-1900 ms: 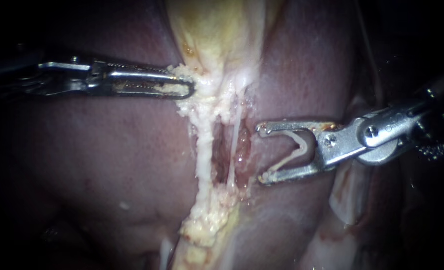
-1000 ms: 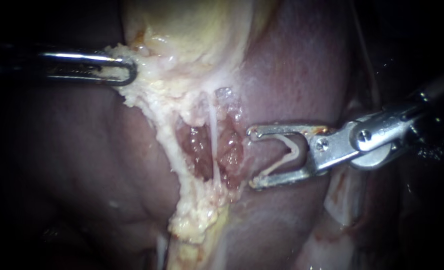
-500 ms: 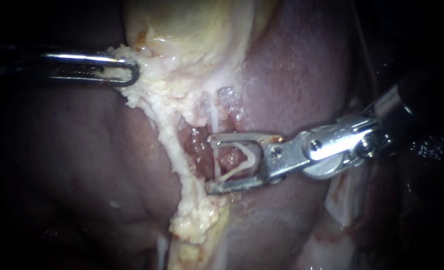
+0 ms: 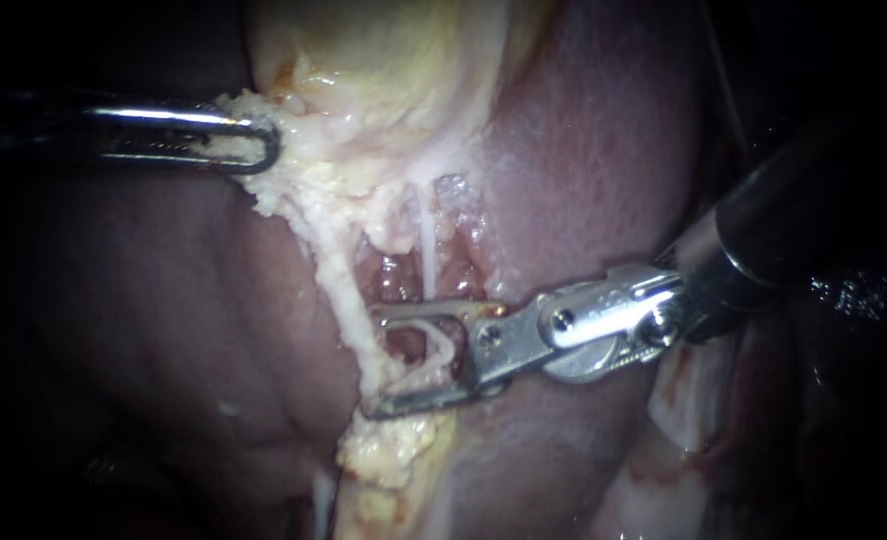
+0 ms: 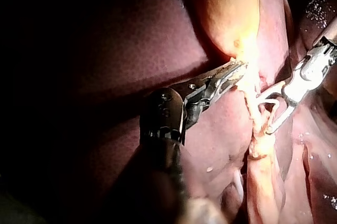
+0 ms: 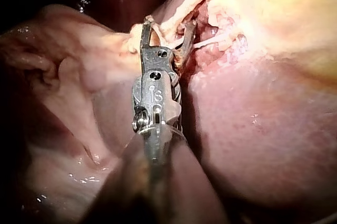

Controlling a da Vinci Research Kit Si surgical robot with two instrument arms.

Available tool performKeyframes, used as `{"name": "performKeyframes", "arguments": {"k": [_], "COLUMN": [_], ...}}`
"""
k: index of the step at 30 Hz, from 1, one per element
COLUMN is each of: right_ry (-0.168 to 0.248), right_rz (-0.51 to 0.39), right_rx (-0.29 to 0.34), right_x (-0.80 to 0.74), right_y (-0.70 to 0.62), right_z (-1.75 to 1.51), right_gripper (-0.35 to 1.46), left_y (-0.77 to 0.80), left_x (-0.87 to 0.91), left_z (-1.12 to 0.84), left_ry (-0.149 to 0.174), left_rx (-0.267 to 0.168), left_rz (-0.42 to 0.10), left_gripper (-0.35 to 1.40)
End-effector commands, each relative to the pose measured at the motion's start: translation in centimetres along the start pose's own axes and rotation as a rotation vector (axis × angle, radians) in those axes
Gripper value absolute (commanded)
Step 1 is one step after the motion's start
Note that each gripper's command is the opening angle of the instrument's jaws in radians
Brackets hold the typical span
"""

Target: Clipping first clip left tube

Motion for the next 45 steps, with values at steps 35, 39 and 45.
{"name": "performKeyframes", "arguments": {"k": [35, 39, 45], "right_ry": [0.203, 0.205, 0.216], "right_rz": [0.104, 0.120, 0.140], "right_rx": [0.259, 0.272, 0.293], "right_x": [-0.06, 0.03, 0.13], "right_y": [-0.20, -0.34, -0.47], "right_z": [0.51, 0.46, 0.49], "right_gripper": [0.44, 0.42, 0.42], "left_y": [0.00, -0.01, -0.02], "left_x": [0.01, 0.01, 0.01], "left_z": [0.02, 0.01, 0.01], "left_ry": [0.001, 0.000, 0.000], "left_rx": [0.001, 0.000, 0.000], "left_rz": [0.000, 0.000, 0.000], "left_gripper": [-0.35, -0.35, -0.35]}}
